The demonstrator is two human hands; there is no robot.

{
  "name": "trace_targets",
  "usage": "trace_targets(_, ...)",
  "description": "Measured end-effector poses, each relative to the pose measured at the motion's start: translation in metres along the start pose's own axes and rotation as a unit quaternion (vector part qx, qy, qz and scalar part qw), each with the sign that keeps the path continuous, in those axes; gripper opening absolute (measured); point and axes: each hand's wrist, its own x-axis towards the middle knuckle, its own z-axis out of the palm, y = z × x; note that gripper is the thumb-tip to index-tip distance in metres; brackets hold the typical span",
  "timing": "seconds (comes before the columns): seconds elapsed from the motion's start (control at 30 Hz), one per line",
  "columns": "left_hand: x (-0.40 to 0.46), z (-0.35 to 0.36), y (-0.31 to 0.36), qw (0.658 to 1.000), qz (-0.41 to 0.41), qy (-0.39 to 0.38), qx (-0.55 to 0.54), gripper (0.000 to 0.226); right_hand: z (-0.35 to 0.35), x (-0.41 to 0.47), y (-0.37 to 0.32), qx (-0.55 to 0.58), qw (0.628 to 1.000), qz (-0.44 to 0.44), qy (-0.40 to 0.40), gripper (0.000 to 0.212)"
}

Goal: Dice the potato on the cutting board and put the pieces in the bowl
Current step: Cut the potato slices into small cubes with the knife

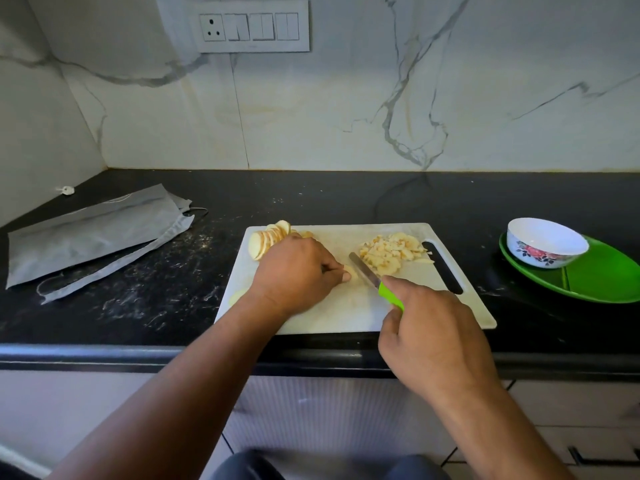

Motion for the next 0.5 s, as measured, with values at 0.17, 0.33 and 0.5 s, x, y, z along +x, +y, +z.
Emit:
trace_targets(0.17, 0.003, -0.007, -0.009, 0.993, 0.051, -0.082, 0.068, 0.03, 0.005, -0.001, -0.009, -0.014, 1.0, -0.001, -0.027, 0.053)
trace_targets(0.33, 0.004, -0.008, -0.011, 0.992, 0.049, -0.095, 0.066, 0.032, -0.009, -0.021, -0.015, -0.057, 0.997, -0.011, -0.056, 0.054)
trace_targets(0.5, 0.001, -0.009, -0.012, 0.997, 0.014, -0.078, 0.001, 0.027, -0.034, -0.036, -0.019, -0.08, 0.992, -0.025, -0.096, 0.054)
